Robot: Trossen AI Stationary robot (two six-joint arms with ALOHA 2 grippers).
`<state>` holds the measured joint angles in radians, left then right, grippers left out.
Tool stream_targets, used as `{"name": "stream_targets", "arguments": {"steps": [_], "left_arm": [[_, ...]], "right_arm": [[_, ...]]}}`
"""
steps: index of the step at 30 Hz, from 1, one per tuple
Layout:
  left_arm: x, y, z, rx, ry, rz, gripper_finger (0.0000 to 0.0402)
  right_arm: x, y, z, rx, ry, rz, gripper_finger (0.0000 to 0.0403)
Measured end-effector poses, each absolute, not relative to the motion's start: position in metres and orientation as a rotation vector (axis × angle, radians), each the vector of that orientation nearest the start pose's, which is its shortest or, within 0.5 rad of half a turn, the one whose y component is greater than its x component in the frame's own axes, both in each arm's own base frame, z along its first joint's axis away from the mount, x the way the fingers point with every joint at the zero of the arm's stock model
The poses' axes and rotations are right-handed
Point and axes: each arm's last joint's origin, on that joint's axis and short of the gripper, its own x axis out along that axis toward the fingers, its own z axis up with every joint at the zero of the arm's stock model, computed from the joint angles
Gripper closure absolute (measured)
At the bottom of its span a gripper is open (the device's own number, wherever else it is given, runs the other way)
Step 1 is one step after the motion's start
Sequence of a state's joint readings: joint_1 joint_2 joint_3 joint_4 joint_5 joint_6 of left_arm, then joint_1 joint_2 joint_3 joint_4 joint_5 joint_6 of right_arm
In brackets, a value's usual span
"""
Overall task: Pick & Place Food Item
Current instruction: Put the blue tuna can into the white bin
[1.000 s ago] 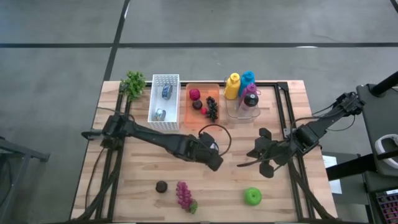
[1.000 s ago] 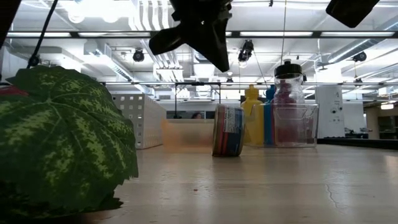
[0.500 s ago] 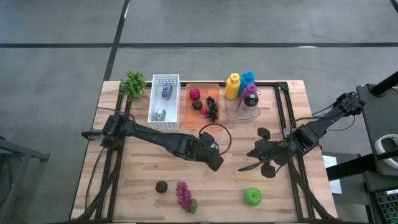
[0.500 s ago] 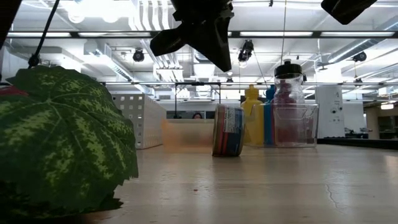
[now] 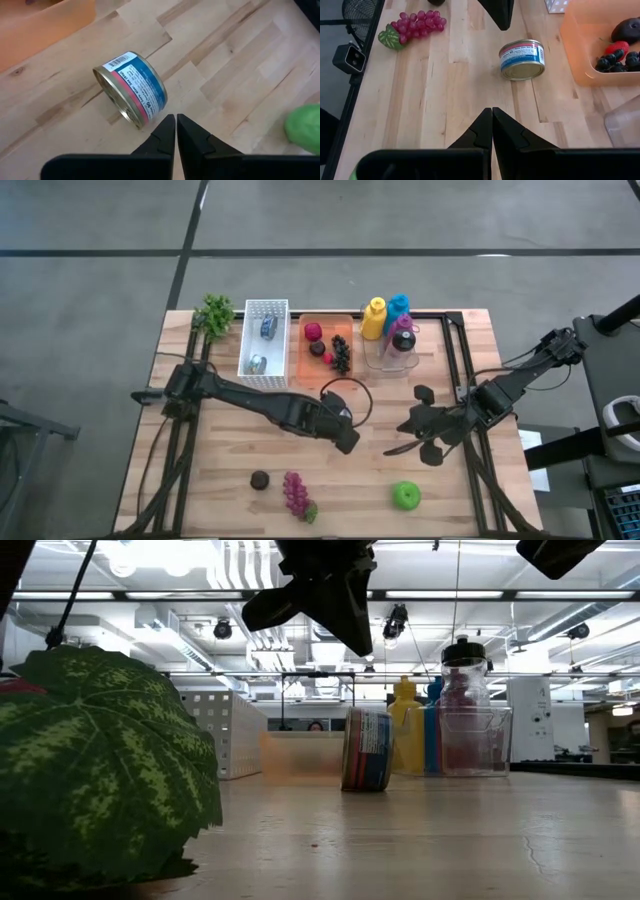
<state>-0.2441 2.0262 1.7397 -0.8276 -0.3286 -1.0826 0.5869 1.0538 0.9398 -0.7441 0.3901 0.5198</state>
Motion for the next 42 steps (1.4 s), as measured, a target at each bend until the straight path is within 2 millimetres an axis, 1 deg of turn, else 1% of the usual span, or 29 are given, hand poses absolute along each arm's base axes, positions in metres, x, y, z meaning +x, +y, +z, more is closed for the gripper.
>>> {"name": "stream_targets", "arguments": {"steps": [11,17,20,23,37,42], "left_arm": [[0.4203,-0.0914,0.2435,-0.666,0.890,0.633,0.0378],[0.4205,-0.0898,0.2435,-0.704,0.878,0.656,0.0377],[0.4206,-0.0884,0.2435,-0.705,0.879,0.661,0.0371],[0.4208,-0.0870,0.2435,-0.706,0.878,0.664,0.0357],[0.4203,-0.0859,0.2433,-0.730,0.875,0.683,0.0251],[0.4241,-0.0866,0.2408,-0.740,0.858,0.674,0.0221]], "right_arm": [[0.1741,0.1026,0.2930,0.090,0.776,-0.017,0.0394],[0.1741,0.1026,0.2930,0.090,0.776,-0.017,0.0394],[0.1741,0.1026,0.2930,0.089,0.776,-0.017,0.0394],[0.1741,0.1026,0.2930,0.089,0.776,-0.017,0.0394],[0.1741,0.1026,0.2930,0.089,0.776,-0.017,0.0394],[0.1742,0.1025,0.2930,0.090,0.776,-0.017,0.0394]]}}
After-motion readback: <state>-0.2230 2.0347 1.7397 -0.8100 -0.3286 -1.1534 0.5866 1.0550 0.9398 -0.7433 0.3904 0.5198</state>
